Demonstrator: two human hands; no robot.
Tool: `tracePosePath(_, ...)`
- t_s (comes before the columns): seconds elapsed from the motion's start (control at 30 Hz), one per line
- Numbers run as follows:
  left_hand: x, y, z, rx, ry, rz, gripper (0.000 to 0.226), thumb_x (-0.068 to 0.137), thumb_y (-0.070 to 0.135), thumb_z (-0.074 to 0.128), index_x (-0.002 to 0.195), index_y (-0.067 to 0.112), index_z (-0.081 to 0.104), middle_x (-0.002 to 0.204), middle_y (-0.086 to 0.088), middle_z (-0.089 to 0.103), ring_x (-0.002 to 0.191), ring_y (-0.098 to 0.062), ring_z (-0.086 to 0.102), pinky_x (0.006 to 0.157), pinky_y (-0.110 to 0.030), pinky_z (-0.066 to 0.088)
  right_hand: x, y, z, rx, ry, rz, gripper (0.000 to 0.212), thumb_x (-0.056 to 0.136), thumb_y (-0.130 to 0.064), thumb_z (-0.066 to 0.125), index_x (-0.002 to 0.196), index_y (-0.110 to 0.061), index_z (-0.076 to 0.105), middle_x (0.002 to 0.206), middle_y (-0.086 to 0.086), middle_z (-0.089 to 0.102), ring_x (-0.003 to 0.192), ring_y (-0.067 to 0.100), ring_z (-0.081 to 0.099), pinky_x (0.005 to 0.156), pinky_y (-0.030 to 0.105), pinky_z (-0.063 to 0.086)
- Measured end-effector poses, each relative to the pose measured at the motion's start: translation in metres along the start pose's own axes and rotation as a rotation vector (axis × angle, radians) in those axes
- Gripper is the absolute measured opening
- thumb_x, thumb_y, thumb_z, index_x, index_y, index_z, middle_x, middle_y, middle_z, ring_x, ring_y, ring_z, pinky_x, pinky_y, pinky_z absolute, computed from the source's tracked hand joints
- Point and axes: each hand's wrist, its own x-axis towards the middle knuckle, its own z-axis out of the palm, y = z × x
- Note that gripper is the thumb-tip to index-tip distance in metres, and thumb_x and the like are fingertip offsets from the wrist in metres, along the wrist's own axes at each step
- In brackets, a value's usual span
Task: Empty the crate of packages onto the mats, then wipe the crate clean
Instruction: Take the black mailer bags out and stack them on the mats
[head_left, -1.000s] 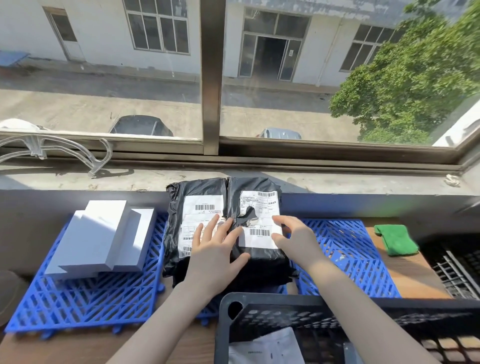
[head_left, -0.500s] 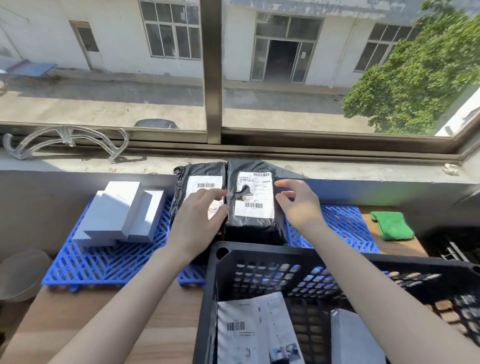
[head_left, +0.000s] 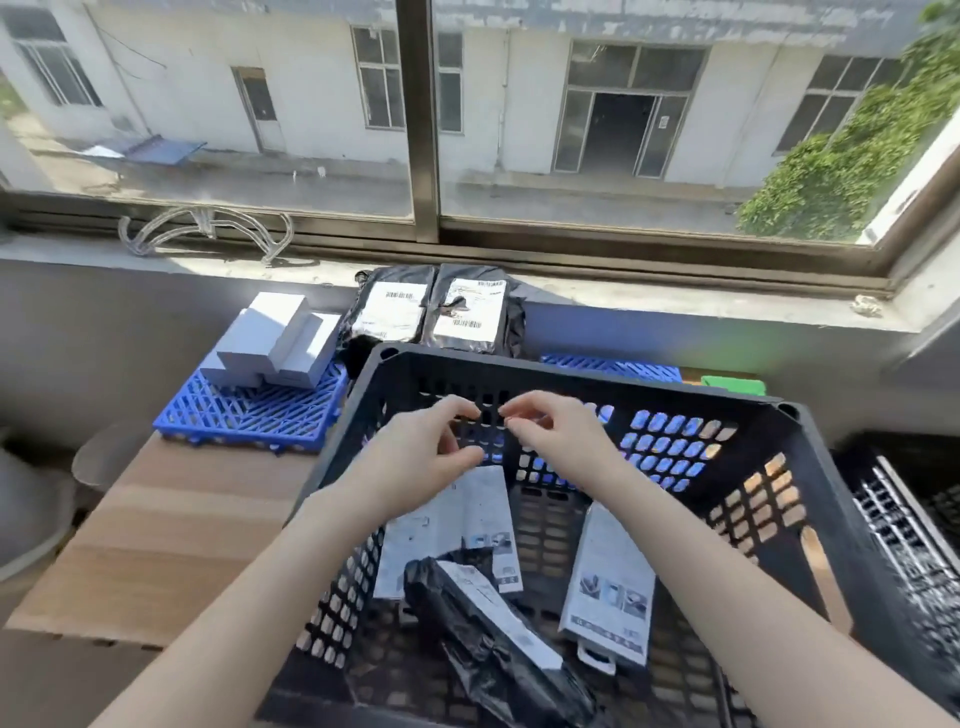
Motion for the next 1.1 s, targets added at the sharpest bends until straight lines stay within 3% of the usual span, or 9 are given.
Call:
tracePosePath(0.23,-0.066,0.005,0.057,0.350,-0.532,-0.218,0.062,0.087,0.058,0.056,0.143,0.038,0.037,0.102,0.001,0.060,0.087,-0.017,0.060,0.087,-0.035,0.051,-0.064,0.054,0.040,-0.187,-0.570,0.251,0.056,0.088,-0.041,0.061,0.139,-0.027,0.045,0.128,-0.001,0.055,0.114,0.015,0.052,0.086,0.023,0.037)
tracePosePath(0.37,-0.080,0.014,0.070,0.392,-0.619,-0.243,0.064,0.087,0.055,0.058,0.144,0.035,0.039,0.140,-0.001,0.051,0.124,-0.021,0.051,0.101,-0.034,0.043,-0.081,0.071,0.055,-0.226,-0.760,0.294,0.069,0.090,-0.049,0.057,0.148,-0.025,0.030,0.136,-0.003,0.046,0.120,0.016,0.046,0.085,0.022,0.039)
tracePosePath(0.43,-0.080,0.019,0.076,0.388,-0.628,-0.272,0.065,0.086,0.055,0.059,0.144,0.033,0.039,0.143,-0.002,0.049,0.127,-0.022,0.048,0.099,-0.032,0.043,-0.082,0.076,0.056,-0.248,-0.827,0.300,0.068,0.092,-0.053,0.051,0.149,-0.026,0.027,0.143,-0.003,0.042,0.117,0.015,0.044,0.084,0.023,0.038)
tracePosePath(0.53,-0.078,0.024,0.086,0.377,-0.662,-0.324,0.068,0.084,0.058,0.059,0.143,0.032,0.040,0.139,-0.005,0.051,0.121,-0.023,0.052,0.092,-0.032,0.044,-0.082,0.084,0.057,-0.213,-0.878,0.322,0.075,0.091,-0.060,0.046,0.152,-0.025,0.020,0.158,-0.002,0.022,0.140,0.018,0.030,0.109,0.033,0.029)
tracePosePath(0.67,-0.076,0.029,0.088,0.381,-0.683,-0.359,0.067,0.084,0.058,0.060,0.142,0.029,0.041,0.136,-0.006,0.052,0.120,-0.024,0.051,0.091,-0.032,0.044,-0.080,0.084,0.057,-0.139,-0.900,0.381,0.077,0.091,-0.059,0.048,0.153,-0.025,0.015,0.160,-0.003,0.013,0.145,0.020,0.021,0.114,0.040,0.023)
tracePosePath(0.77,-0.074,0.029,0.081,0.364,-0.660,-0.363,0.068,0.081,0.062,0.059,0.140,0.031,0.043,0.134,-0.003,0.054,0.116,-0.021,0.054,0.087,-0.031,0.045,-0.077,0.076,0.051,-0.080,-0.907,0.438,0.075,0.091,-0.058,0.048,0.152,-0.027,0.017,0.158,-0.003,0.019,0.141,0.024,0.029,0.101,0.042,0.034)
tracePosePath(0.87,-0.072,0.028,0.069,0.324,-0.595,-0.388,0.072,0.075,0.069,0.057,0.137,0.034,0.044,0.130,0.000,0.056,0.110,-0.018,0.056,0.088,-0.032,0.047,-0.073,0.065,0.040,-0.083,-0.894,0.395,0.066,0.093,-0.058,0.045,0.146,-0.020,0.032,0.133,0.005,0.042,0.112,0.027,0.045,0.085,0.038,0.042)
tracePosePath(0.97,-0.068,0.032,0.050,0.277,-0.529,-0.382,0.072,0.079,0.071,0.054,0.140,0.036,0.040,0.135,0.000,0.051,0.114,-0.017,0.054,0.096,-0.034,0.046,-0.068,0.061,0.026,0.026,-0.808,0.415,0.062,0.088,-0.059,0.051,0.142,-0.030,0.039,0.136,-0.002,0.040,0.117,0.025,0.046,0.089,0.045,0.051)
tracePosePath(1.1,-0.062,0.042,0.017,0.181,-0.382,-0.355,0.081,0.074,0.084,0.043,0.143,0.042,0.037,0.143,0.001,0.045,0.124,-0.015,0.049,0.103,-0.035,0.041,-0.058,0.046,-0.004,0.192,-0.659,0.331,0.056,0.082,-0.056,0.063,0.133,-0.037,0.048,0.131,0.000,0.046,0.108,0.020,0.054,0.061,0.026,0.048)
